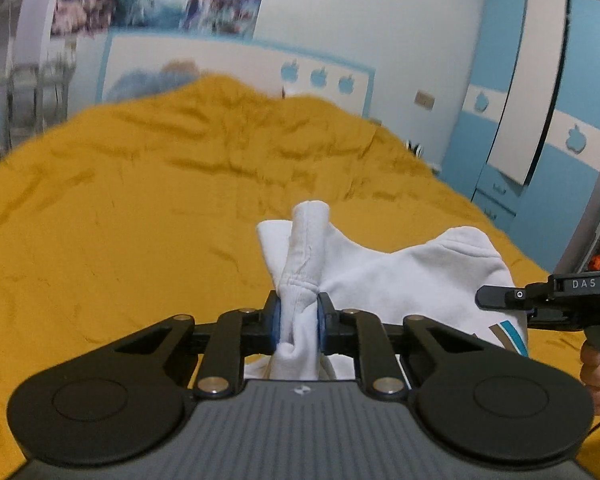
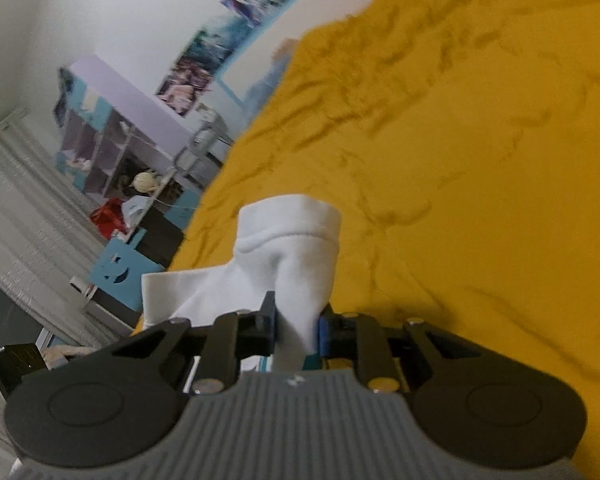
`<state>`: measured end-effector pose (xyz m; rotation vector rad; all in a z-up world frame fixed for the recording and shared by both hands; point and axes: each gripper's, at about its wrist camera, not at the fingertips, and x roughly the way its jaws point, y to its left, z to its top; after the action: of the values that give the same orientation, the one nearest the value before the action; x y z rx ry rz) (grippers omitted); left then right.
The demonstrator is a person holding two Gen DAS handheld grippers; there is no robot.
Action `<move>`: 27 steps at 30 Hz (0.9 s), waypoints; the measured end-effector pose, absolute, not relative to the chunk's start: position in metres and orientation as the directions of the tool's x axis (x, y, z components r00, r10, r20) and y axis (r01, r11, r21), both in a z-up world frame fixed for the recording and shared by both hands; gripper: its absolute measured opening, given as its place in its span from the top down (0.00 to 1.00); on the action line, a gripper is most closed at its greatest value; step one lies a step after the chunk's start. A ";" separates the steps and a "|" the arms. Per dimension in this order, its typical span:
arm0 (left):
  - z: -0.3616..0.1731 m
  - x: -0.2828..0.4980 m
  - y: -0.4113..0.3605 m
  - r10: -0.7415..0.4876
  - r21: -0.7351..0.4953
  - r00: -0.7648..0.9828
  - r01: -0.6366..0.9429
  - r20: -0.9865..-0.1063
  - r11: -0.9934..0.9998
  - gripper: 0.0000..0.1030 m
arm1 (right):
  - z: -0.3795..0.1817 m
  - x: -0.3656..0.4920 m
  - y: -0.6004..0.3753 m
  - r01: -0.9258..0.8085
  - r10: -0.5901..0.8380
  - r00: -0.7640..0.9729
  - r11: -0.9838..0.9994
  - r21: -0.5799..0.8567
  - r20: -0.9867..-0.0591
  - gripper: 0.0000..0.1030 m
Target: Fold small clothes
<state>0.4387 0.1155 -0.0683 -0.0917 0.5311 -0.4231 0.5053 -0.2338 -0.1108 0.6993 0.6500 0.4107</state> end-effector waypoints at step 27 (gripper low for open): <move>0.062 0.189 0.087 -0.600 -0.338 0.766 0.515 -0.231 0.788 0.83 | 0.086 0.170 -0.306 -0.261 0.489 0.808 0.796 0.546 -0.328 0.87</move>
<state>0.1886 0.0872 0.0617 -0.2626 0.3388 -0.6129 0.1702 -0.3061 0.0863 0.5051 0.4790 0.4197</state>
